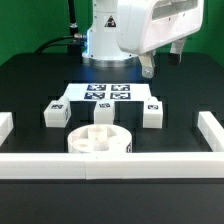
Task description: Assemble stool
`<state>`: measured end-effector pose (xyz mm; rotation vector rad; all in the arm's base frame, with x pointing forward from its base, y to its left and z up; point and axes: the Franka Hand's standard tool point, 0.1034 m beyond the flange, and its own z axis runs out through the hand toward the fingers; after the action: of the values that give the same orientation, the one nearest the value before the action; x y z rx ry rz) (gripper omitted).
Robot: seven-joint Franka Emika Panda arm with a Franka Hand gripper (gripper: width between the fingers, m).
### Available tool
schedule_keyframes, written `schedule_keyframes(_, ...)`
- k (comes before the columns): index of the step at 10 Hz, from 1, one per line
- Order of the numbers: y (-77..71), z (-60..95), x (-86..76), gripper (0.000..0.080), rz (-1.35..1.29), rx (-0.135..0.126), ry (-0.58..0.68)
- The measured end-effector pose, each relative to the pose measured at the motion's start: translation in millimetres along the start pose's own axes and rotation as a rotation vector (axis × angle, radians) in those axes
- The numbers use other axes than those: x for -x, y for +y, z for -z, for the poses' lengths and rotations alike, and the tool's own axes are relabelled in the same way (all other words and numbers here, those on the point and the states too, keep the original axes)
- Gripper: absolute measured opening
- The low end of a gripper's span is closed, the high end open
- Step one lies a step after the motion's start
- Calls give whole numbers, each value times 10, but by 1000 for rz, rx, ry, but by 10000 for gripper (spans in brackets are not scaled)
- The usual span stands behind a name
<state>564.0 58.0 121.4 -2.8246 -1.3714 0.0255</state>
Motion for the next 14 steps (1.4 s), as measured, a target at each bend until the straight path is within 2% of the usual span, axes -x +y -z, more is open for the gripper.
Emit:
schedule_keyframes(5,5,-9,11,650,-1,-1,-1)
schedule_keyframes(6,73,-99,106,650,54,5,5)
schedule_keyframes(8,205,-375,306,650,87,23,19)
schedule_keyframes(10,340,-563,466,650,113,26,23)
schedule_keyframes(12,449,-684,546,650,113,16,18)
schedule_keyframes(14,502,-769,541,650,109,11,17)
